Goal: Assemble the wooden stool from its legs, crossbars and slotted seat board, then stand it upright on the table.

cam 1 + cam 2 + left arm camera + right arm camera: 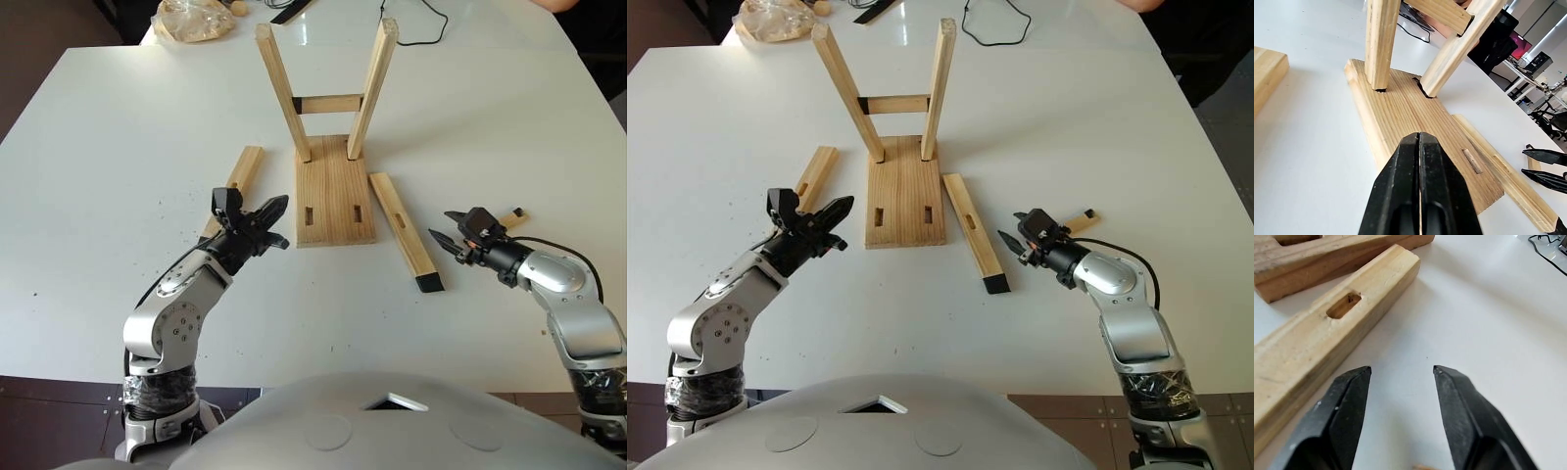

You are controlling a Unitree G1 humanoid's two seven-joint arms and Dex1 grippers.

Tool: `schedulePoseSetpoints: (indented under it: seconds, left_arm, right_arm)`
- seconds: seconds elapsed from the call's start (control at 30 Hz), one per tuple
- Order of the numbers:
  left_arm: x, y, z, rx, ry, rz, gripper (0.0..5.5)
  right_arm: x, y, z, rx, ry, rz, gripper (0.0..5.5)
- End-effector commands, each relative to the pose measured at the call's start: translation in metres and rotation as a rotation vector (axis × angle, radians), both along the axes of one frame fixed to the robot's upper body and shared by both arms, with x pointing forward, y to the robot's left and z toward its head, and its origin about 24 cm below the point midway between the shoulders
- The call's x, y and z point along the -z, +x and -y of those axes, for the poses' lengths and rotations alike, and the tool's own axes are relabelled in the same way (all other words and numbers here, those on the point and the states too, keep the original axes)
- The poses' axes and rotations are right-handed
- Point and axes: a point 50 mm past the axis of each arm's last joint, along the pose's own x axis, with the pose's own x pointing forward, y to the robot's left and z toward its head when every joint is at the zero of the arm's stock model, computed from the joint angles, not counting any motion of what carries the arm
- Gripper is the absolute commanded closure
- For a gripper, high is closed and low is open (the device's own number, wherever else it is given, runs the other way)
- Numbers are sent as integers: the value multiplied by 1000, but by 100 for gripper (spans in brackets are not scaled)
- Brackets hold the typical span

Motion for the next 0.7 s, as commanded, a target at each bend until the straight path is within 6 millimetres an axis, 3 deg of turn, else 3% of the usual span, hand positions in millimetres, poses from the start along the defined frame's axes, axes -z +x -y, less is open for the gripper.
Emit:
schedulePoseSetpoints:
  seconds: [0.03,0.3,0.57,0.7]
  left_arm:
    - [3,2,1,-19,4,-1,550]
    - [9,0,7,-59,-14,4,550]
    - [13,-3,8,-65,-4,-4,550]
    - [12,-1,7,-64,-1,-2,550]
  right_arm:
    - [-1,7,15,-24,-73,-37,321]
    - [-17,7,66,-153,-156,-202,321]
    - [-51,27,98,-178,-176,-119,321]
    - [-61,34,107,-85,-102,-72,321]
